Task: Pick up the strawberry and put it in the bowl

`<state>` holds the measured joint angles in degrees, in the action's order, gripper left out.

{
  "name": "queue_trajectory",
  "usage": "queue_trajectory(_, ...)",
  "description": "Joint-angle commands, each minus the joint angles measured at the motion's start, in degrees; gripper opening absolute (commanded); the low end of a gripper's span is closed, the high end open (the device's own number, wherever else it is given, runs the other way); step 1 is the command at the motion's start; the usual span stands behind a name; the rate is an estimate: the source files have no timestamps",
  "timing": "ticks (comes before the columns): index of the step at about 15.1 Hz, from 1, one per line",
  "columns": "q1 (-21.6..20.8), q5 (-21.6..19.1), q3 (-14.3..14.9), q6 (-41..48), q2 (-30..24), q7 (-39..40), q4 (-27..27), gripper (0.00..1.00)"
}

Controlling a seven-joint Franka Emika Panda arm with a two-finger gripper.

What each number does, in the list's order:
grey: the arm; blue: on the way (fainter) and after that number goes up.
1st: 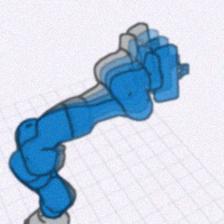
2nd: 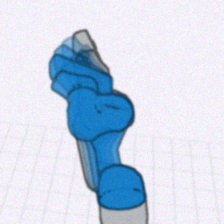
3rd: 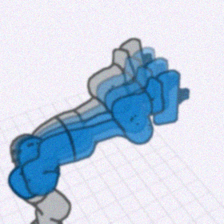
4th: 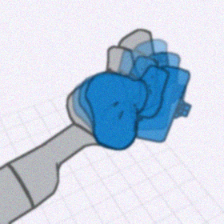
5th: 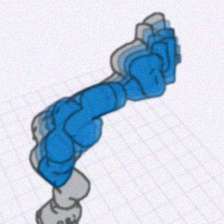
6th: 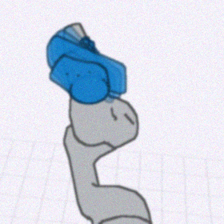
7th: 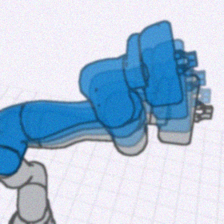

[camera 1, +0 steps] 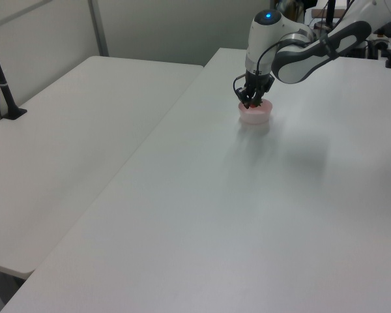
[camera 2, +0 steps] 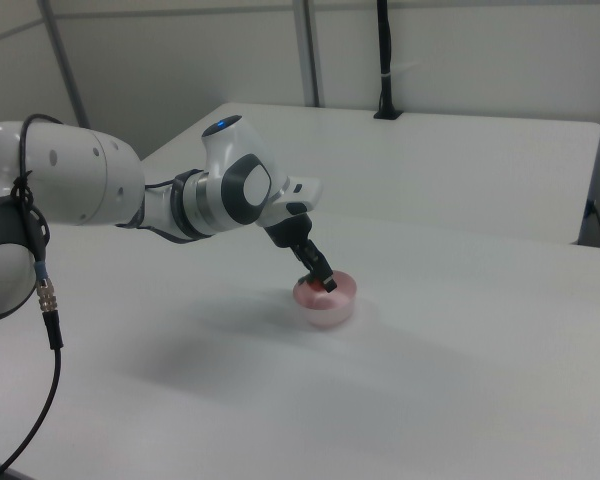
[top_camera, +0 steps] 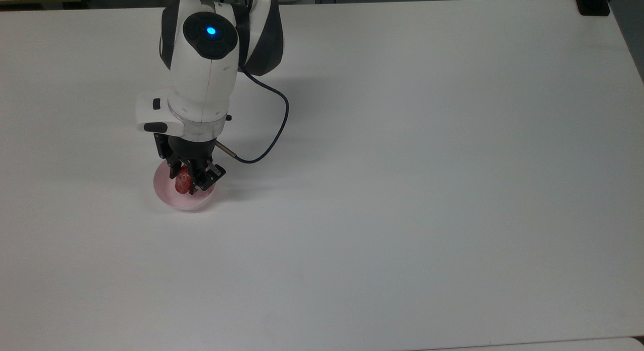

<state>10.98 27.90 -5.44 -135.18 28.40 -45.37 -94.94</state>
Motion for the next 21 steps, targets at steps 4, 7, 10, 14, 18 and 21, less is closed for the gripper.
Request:
queue_trajectory(4,-0.52,-0.30,-0.18,7.87,-4.49,-0.69,1.23,1.00)
queue_trajectory(7,-0.35,-7.40,-1.76,21.68,-6.68,2.37,9.32,1.00)
queue_trajectory(10,-0.35,-12.77,-1.76,30.39,-10.89,6.07,11.09,1.00)
queue_trajectory(14,-1.14,-19.27,-1.76,40.32,-17.05,7.13,10.48,1.00)
queue_trajectory(18,-2.71,-23.24,-1.24,41.40,-25.12,10.47,3.82,1.00)
queue_trajectory(21,-8.06,-24.12,1.82,40.70,-29.27,18.45,-1.01,1.00)
